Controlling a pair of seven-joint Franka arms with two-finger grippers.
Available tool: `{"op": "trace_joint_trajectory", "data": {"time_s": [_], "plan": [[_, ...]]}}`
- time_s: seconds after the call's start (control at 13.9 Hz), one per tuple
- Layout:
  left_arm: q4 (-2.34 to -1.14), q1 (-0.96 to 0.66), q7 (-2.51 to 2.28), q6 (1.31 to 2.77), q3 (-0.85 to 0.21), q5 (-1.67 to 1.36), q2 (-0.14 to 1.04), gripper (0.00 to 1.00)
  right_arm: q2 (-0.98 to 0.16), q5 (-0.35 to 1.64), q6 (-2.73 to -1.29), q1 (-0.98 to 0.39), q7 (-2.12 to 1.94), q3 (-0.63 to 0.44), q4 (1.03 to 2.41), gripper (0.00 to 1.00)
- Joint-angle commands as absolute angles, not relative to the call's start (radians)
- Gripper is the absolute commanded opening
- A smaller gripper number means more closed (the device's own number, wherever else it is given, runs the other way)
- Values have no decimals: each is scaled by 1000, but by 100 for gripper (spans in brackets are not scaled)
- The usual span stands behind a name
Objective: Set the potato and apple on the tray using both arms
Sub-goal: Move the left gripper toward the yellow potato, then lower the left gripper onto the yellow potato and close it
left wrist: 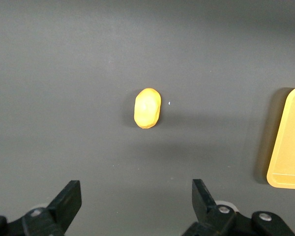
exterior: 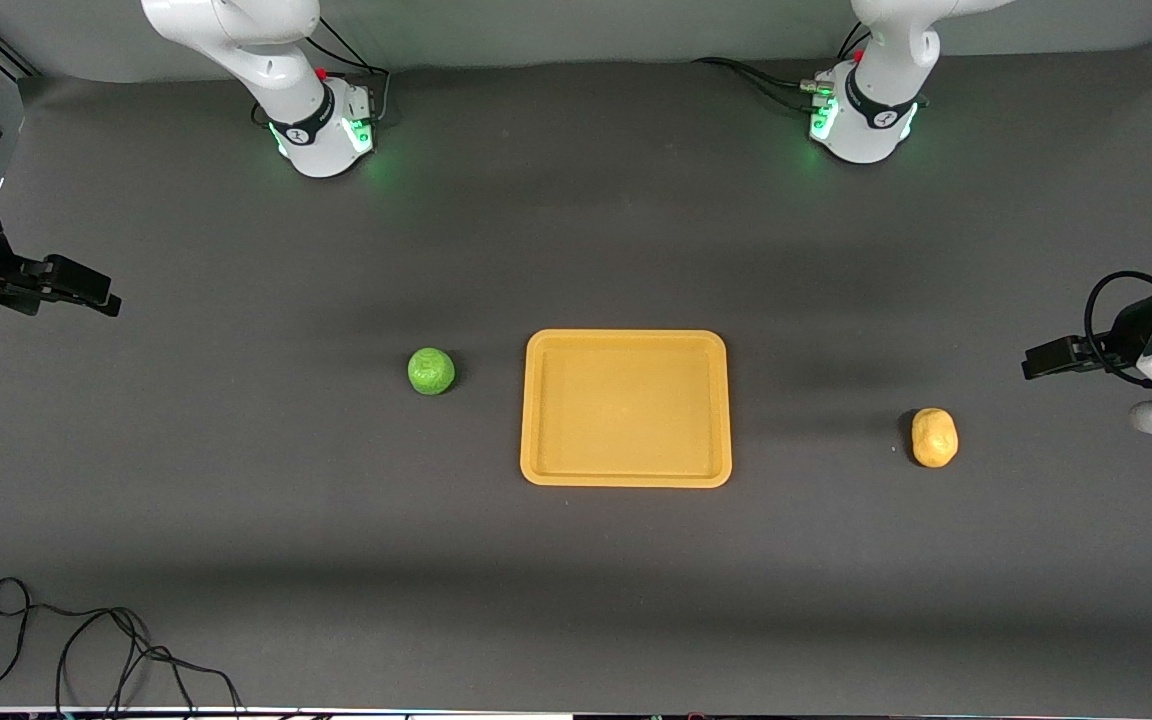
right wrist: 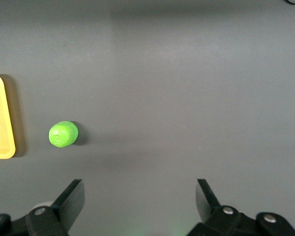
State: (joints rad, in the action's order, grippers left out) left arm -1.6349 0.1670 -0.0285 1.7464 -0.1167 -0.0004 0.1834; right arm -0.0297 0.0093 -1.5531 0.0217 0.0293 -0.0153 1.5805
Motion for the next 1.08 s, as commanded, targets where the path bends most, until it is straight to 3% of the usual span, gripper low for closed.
{"op": "trace_joint_trajectory", "data": {"time_s": [0.0, 0.36, 1.01], "plan": [[-1664, 160, -17, 1788, -118, 8, 163, 100, -31, 15, -1554, 17, 21, -20, 1566, 100], [-1959, 169, -12, 2236, -117, 28, 187, 100, -34, 15, -1559, 17, 23, -20, 1569, 100], [-1996, 186, -12, 2499, -120, 64, 485, 99, -41, 15, -1559, 17, 21, -20, 1572, 100]]}}
